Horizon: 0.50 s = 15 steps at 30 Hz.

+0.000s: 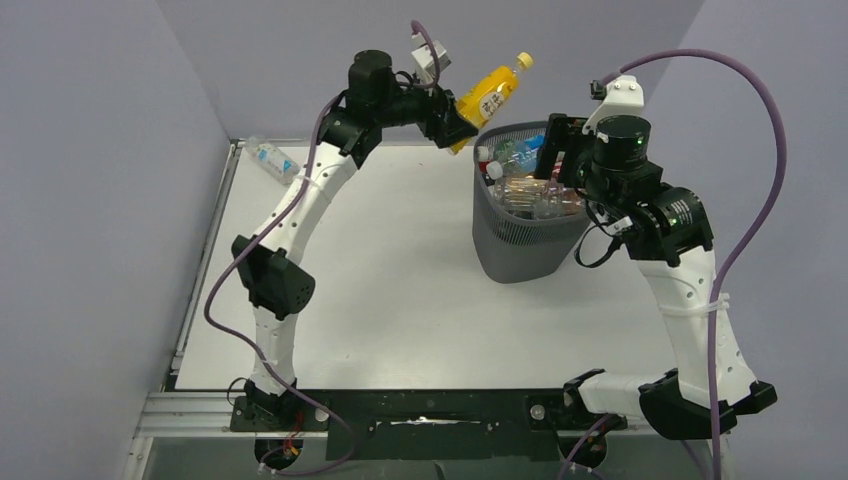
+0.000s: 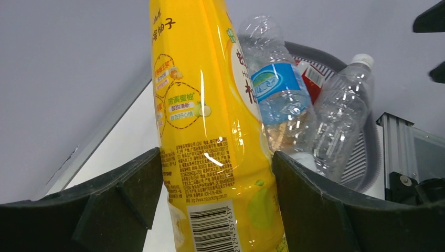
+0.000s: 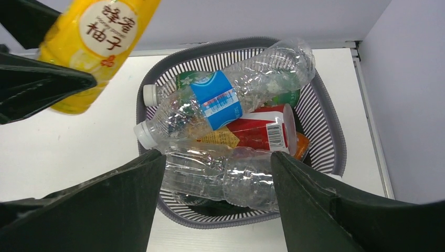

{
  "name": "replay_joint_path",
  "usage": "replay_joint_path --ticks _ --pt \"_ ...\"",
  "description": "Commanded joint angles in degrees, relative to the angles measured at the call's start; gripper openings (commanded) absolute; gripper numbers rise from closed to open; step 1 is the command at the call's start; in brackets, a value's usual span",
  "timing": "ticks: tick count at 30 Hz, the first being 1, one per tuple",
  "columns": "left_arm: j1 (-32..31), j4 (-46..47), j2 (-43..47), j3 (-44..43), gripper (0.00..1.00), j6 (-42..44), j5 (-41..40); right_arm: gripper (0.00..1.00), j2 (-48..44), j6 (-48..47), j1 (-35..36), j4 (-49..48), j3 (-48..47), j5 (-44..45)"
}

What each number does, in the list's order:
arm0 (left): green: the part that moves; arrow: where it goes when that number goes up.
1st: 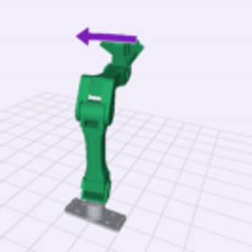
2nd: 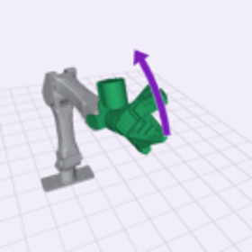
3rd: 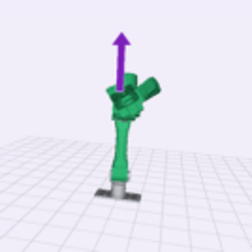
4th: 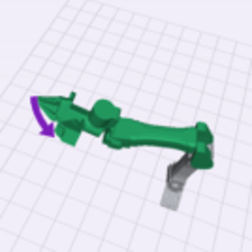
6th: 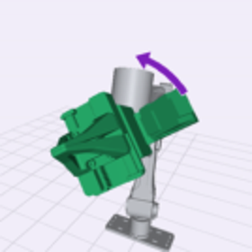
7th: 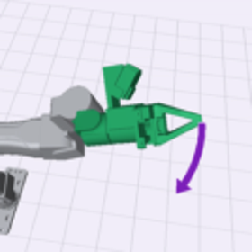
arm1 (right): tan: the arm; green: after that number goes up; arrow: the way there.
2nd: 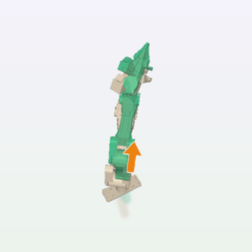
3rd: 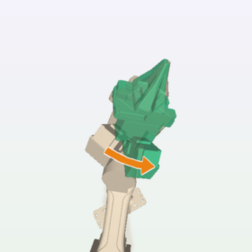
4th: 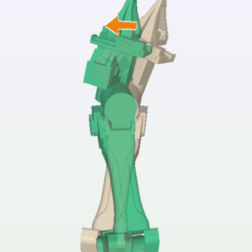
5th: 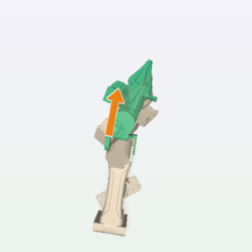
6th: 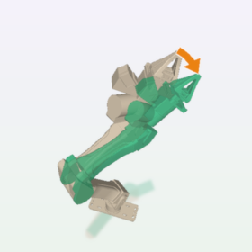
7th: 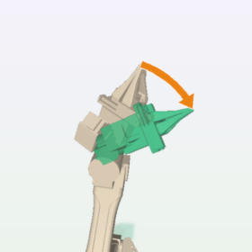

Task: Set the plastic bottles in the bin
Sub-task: Place the plastic bottle in the trash bin.

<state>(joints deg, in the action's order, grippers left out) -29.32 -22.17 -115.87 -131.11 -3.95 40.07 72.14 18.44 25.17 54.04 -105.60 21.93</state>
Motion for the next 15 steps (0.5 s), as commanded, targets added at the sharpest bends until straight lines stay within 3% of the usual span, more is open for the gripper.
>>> replay_joint_path --ticks 1,15 --pt "-0.89 0.92 -5.72 -8.65 0.72 0.70 4.19 0.74 -0.68 -0.42 -2.62 -5.10 1.13 -3.20" --pt "-4.43 4.08 -10.21 -9.30 0.72 0.56 8.24 0.74 -1.47 -0.96 -10.96 -7.05 4.90 -11.73"
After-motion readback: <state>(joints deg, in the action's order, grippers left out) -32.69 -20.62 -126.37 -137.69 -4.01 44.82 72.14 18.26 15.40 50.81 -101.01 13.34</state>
